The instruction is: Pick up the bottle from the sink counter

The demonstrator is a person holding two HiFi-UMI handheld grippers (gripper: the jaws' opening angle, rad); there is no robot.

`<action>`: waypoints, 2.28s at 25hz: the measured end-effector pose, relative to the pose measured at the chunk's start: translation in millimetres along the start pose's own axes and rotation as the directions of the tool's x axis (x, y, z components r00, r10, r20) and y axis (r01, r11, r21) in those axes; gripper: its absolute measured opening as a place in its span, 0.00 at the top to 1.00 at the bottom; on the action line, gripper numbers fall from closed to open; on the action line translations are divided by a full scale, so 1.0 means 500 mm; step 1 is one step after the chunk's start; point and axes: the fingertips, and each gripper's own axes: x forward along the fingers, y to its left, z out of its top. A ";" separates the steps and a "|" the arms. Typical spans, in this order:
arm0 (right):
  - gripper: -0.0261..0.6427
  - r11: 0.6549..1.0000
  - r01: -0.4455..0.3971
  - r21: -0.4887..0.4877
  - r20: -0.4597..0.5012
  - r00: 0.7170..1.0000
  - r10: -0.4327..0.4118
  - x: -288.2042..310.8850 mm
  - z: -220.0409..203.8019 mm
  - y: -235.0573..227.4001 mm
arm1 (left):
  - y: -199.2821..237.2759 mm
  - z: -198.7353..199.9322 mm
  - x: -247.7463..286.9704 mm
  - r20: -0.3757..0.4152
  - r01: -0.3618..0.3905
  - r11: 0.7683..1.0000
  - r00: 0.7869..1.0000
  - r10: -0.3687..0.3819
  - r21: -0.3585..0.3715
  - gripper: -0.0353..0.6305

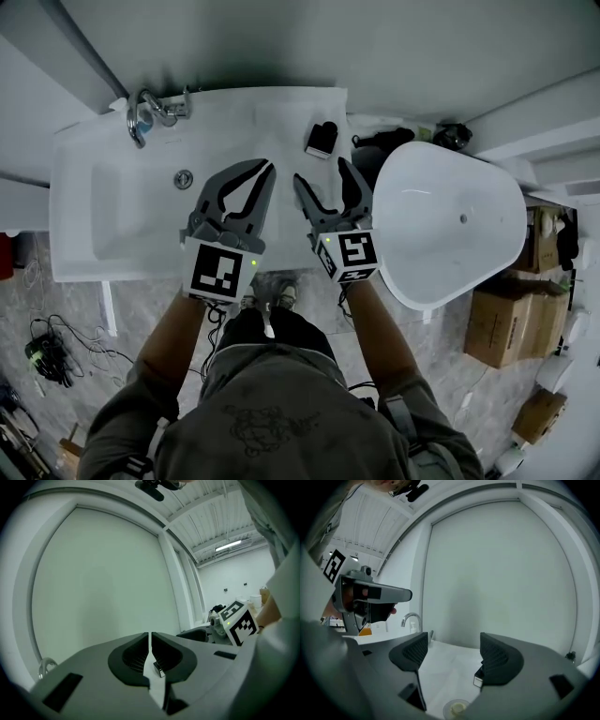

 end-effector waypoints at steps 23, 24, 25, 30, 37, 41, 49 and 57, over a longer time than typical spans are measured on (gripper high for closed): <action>0.42 0.996 -0.002 0.091 -0.234 0.972 0.023 0.081 -0.365 -0.024 | -0.062 -0.277 0.091 -0.158 0.082 0.987 0.982 -0.104 -0.141 0.90; 0.42 0.996 -0.001 0.091 -0.250 0.968 0.024 0.083 -0.374 -0.025 | -0.062 -0.282 0.093 -0.161 0.079 0.987 0.982 -0.102 -0.140 0.90; 0.42 0.996 -0.003 0.087 -0.268 0.963 0.026 0.084 -0.384 -0.023 | -0.061 -0.287 0.093 -0.165 0.077 0.987 0.981 -0.100 -0.139 0.90; 0.42 0.998 -0.013 0.064 -0.331 0.943 0.034 0.089 -0.424 -0.016 | -0.058 -0.316 0.088 -0.192 0.065 0.988 0.977 -0.091 -0.138 0.90; 0.43 0.999 0.036 0.036 -0.339 0.941 -0.022 0.095 -0.427 -0.029 | -0.062 -0.354 0.079 -0.224 0.052 0.987 0.971 -0.085 -0.151 0.90; 0.43 0.999 0.049 0.004 -0.346 0.937 -0.045 0.095 -0.429 -0.035 | -0.063 -0.367 0.069 -0.235 0.042 0.986 0.969 -0.080 -0.164 0.90; 0.44 0.999 0.036 0.018 -0.341 0.940 -0.027 0.087 -0.406 -0.029 | -0.044 -0.345 0.042 -0.218 0.029 0.984 0.974 -0.067 -0.176 0.90; 0.44 0.999 0.040 0.032 -0.270 0.962 -0.030 0.068 -0.251 -0.028 | -0.016 -0.275 0.022 -0.203 0.005 0.992 0.979 -0.030 -0.125 0.90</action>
